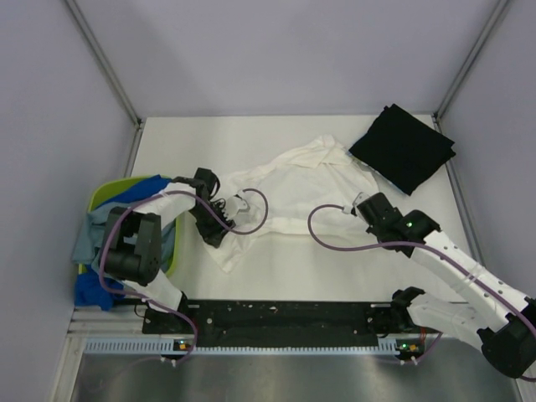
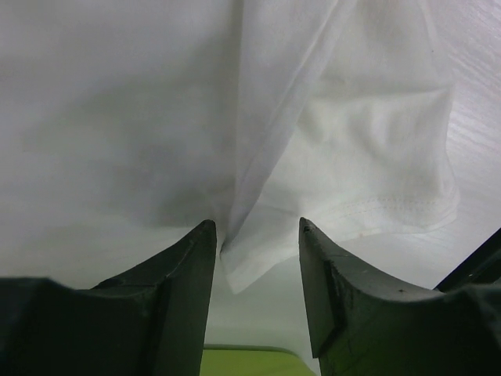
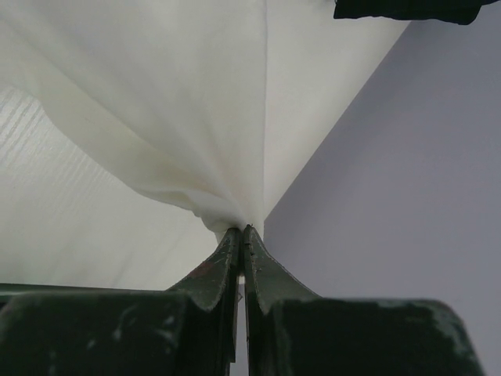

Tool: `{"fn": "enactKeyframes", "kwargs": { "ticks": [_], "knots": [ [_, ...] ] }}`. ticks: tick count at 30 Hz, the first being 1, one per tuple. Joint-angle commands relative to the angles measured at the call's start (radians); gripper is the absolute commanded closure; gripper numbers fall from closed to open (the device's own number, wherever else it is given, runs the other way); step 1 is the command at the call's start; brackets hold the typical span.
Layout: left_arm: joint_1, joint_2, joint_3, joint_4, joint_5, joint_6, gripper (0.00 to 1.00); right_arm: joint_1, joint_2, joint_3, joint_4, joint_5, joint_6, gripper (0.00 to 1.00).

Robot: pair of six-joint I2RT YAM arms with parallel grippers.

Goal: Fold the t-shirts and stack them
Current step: Flatten out the tshirt

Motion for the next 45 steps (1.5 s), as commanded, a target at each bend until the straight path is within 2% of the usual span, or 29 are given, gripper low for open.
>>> {"fn": "enactKeyframes", "kwargs": {
  "ticks": [1, 2, 3, 4, 6, 10, 16, 19, 21, 24, 26, 28, 30, 32, 36, 39, 41, 43, 45],
  "knots": [
    [-0.002, 0.009, -0.023, 0.055, -0.023, 0.008, 0.50, -0.007, -0.024, 0.052, 0.003, 0.001, -0.001, 1.00],
    [-0.002, 0.014, -0.020, 0.062, -0.028, 0.002, 0.53, -0.007, -0.026, 0.054, 0.004, -0.005, 0.002, 1.00],
    [-0.002, 0.020, -0.013, 0.063, -0.031, -0.003, 0.62, -0.007, -0.032, 0.056, 0.004, -0.008, 0.002, 1.00],
    [-0.002, 0.026, -0.004, 0.057, -0.033, -0.009, 0.73, -0.007, -0.035, 0.057, 0.004, -0.009, 0.005, 1.00],
    [-0.002, 0.026, 0.017, 0.030, -0.033, -0.021, 1.00, -0.007, -0.049, 0.057, 0.004, -0.006, 0.008, 1.00],
    [0.013, -0.081, 0.056, -0.020, -0.104, -0.064, 1.00, -0.007, -0.087, 0.092, 0.004, 0.000, 0.042, 1.00],
    [0.064, -0.392, 0.171, -0.105, -0.261, -0.149, 1.00, -0.007, -0.164, 0.268, -0.034, -0.005, 0.103, 1.00],
    [0.067, -0.538, 0.220, -0.170, -0.354, -0.167, 1.00, -0.007, -0.193, 0.382, -0.103, -0.046, 0.166, 1.00],
    [0.082, -0.551, 0.276, -0.240, -0.378, -0.190, 1.00, -0.007, -0.199, 0.421, -0.109, -0.101, 0.207, 1.00],
    [0.084, -0.510, 0.325, -0.203, -0.445, -0.201, 1.00, -0.007, -0.156, 0.408, 0.109, -0.215, 0.189, 1.00],
    [0.084, -0.444, 0.371, -0.085, -0.509, -0.198, 1.00, -0.008, -0.080, 0.405, 0.302, -0.296, 0.139, 1.00],
    [0.084, -0.350, 0.459, 0.046, -0.565, -0.193, 1.00, -0.040, 0.037, 0.424, 0.516, -0.292, 0.073, 1.00],
    [0.085, -0.243, 0.587, 0.164, -0.611, -0.193, 1.00, -0.135, 0.181, 0.517, 0.672, -0.328, 0.053, 1.00],
    [0.085, -0.122, 0.756, 0.250, -0.658, -0.180, 1.00, -0.230, 0.346, 0.702, 0.766, -0.361, 0.074, 1.00],
    [0.090, 0.069, 1.052, 0.484, -0.805, -0.118, 1.00, -0.299, 0.664, 1.118, 0.848, -0.283, 0.024, 1.00],
    [0.101, 0.153, 1.249, 0.583, -0.847, -0.048, 1.00, -0.315, 0.769, 1.415, 0.843, -0.283, -0.044, 1.00],
    [0.102, 0.173, 1.310, 0.603, -0.841, -0.006, 1.00, -0.321, 0.795, 1.560, 0.848, -0.292, -0.107, 1.00],
    [0.104, 0.164, 1.298, 0.638, -0.829, 0.037, 1.00, -0.326, 0.778, 1.591, 0.854, -0.313, -0.176, 1.00],
    [0.104, 0.135, 1.263, 0.646, -0.801, 0.061, 1.00, -0.326, 0.729, 1.542, 0.851, -0.307, -0.248, 1.00]
  ]
}}
